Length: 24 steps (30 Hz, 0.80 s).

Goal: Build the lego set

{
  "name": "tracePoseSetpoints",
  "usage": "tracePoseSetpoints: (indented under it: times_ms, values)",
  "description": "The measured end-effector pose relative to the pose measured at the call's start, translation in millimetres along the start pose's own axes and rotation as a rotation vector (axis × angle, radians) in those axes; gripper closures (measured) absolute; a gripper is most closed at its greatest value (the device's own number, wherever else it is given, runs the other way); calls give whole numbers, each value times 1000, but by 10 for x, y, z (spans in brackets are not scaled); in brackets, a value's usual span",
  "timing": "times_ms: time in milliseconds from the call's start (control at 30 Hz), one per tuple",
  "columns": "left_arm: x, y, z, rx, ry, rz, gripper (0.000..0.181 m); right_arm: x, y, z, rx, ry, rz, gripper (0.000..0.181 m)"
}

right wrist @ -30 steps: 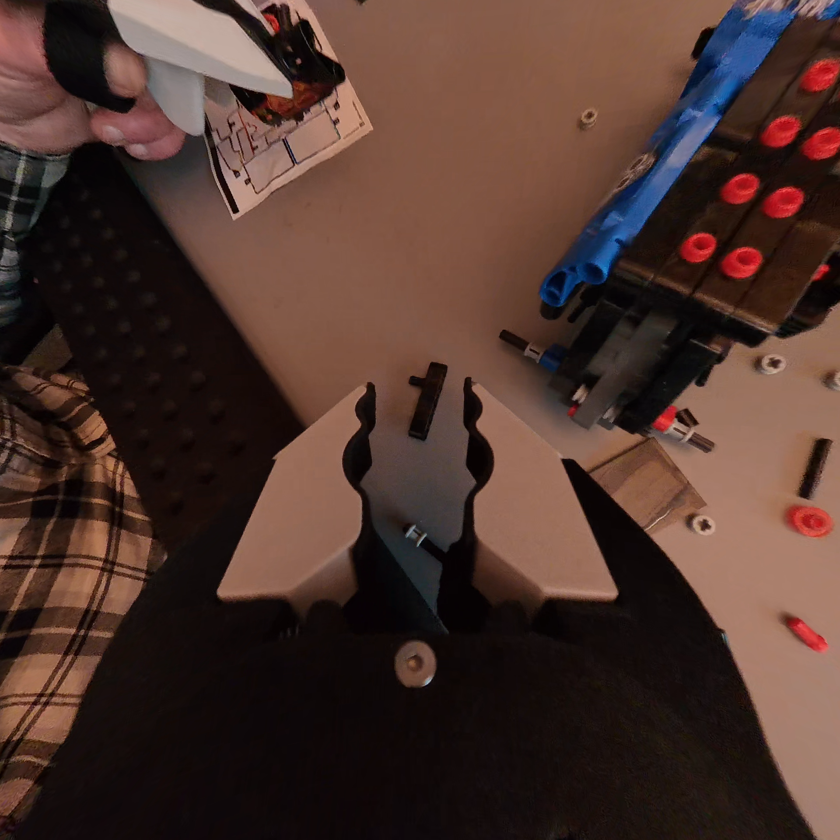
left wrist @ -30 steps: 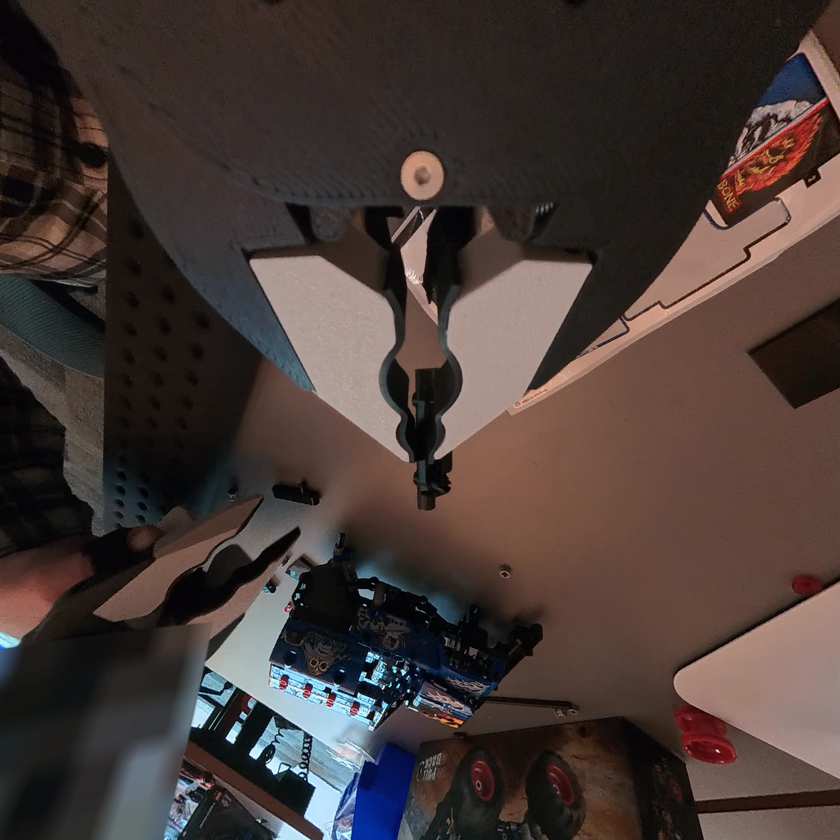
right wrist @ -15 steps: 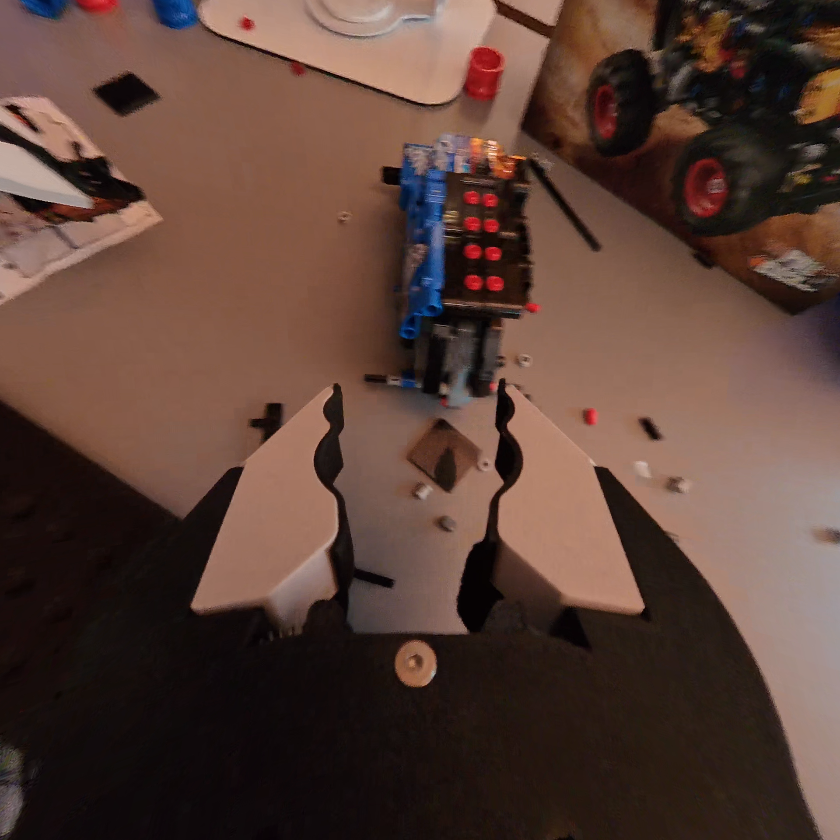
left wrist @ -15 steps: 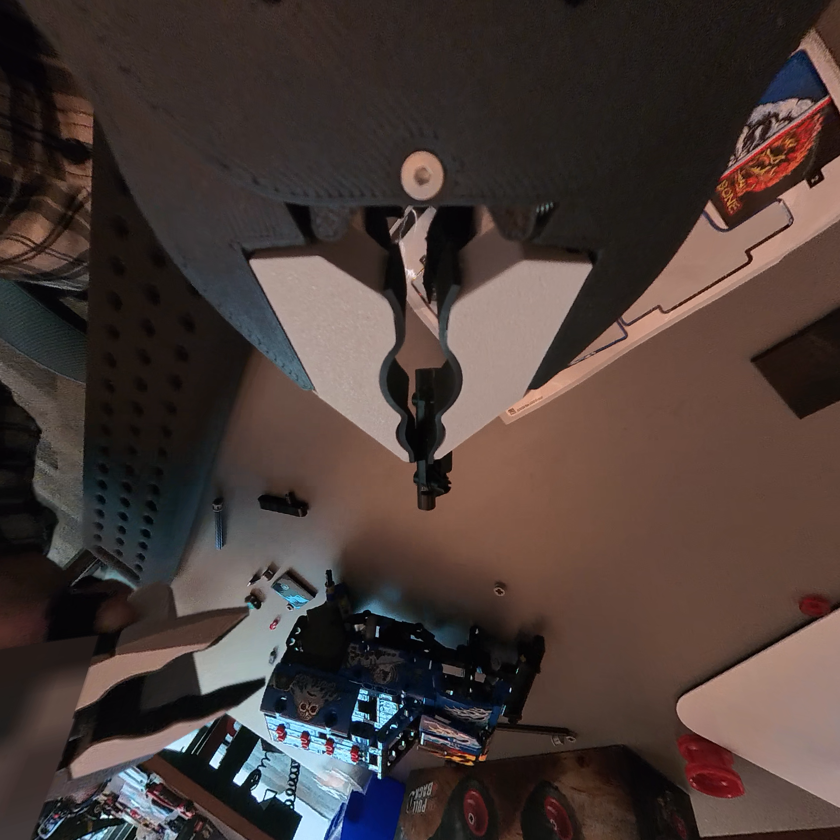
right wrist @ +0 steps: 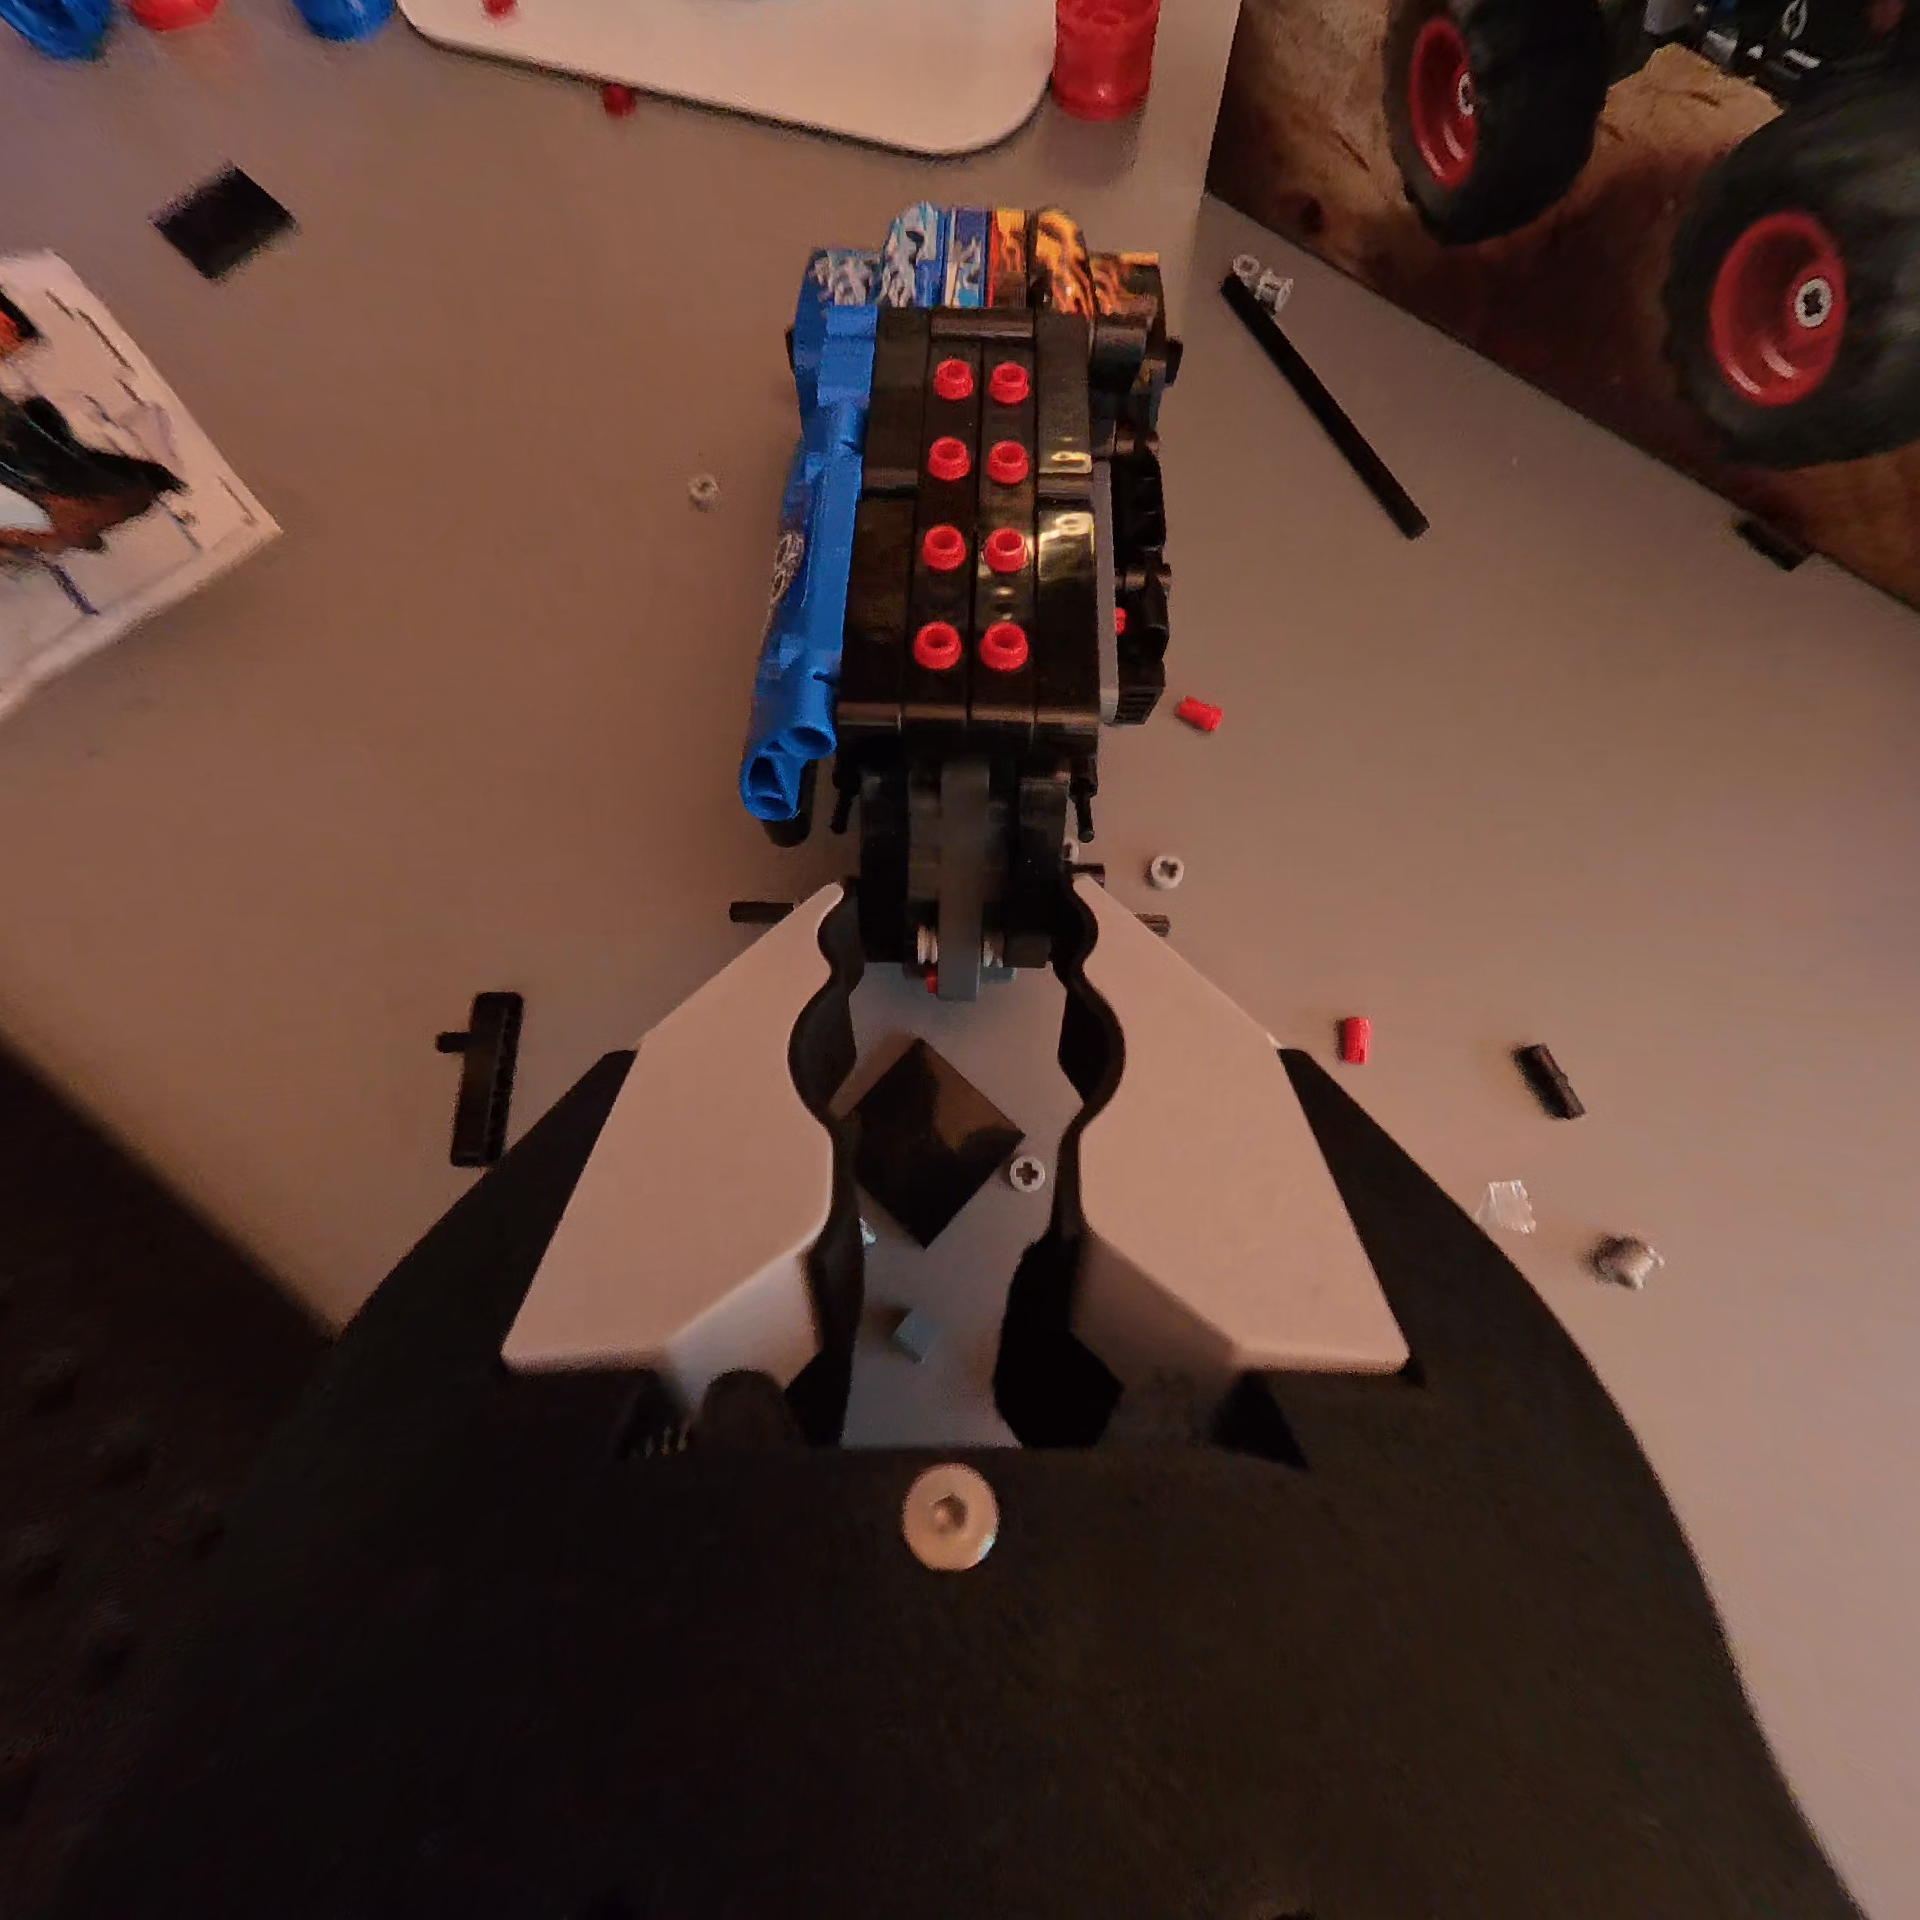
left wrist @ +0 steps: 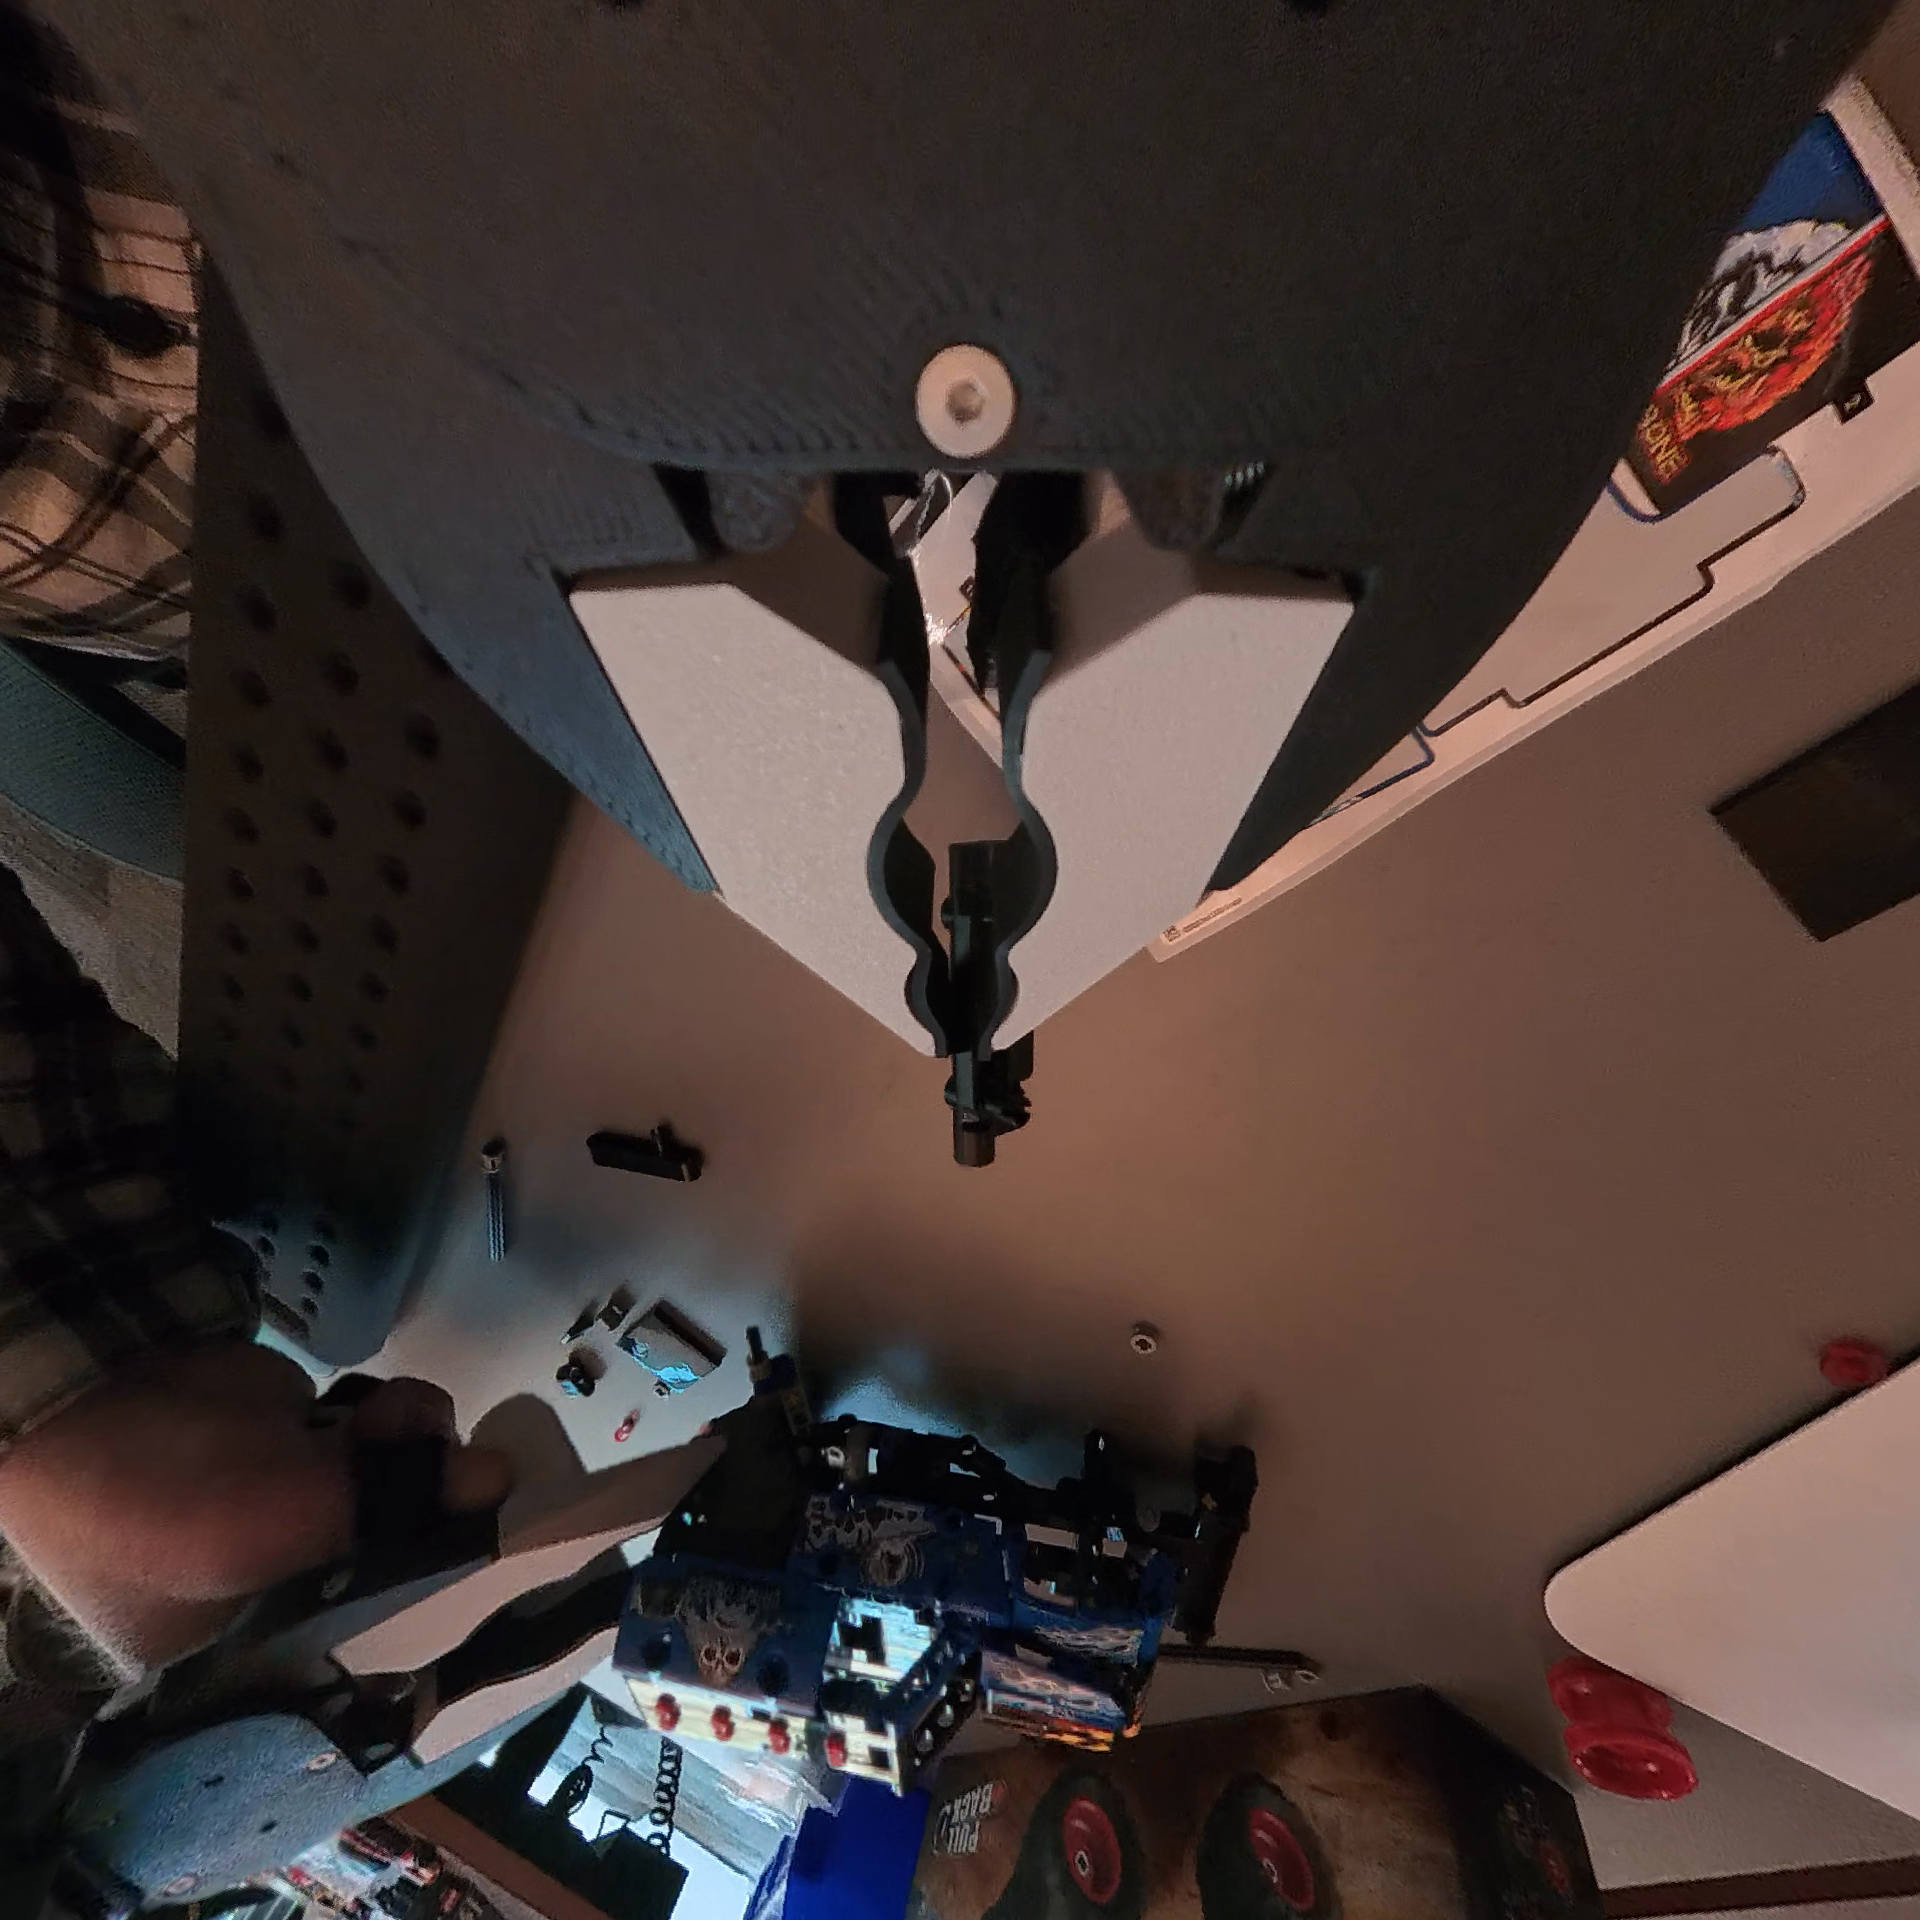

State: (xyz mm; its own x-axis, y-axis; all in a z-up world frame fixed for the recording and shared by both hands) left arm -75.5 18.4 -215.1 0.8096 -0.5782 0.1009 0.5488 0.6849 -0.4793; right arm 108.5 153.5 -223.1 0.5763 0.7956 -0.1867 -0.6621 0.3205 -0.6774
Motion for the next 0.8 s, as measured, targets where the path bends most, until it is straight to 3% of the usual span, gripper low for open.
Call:
tracePoseSetpoints:
  times_ms: [400, 800]
  values:
    - [6, 18, 2, 0, -3, -7, 180, 241, -60, 294, -86, 199, 402, 147]
    - [-6, 47, -15, -10, -11, -11, 180, 365, 45, 371, -112, 327, 556, 147]
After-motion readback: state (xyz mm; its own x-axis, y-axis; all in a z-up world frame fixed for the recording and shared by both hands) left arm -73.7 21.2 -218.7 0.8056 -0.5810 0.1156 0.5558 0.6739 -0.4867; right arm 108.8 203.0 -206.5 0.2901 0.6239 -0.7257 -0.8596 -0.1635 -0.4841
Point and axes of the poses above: each gripper's, where its closed fingertips meet, y out along the fingers, z out of its top, x = y × z across the jaws, the point moved 2 cm from there along -y, back along the fingers, and after that the axes turned 11 degrees about y, right-handed, at the moved point
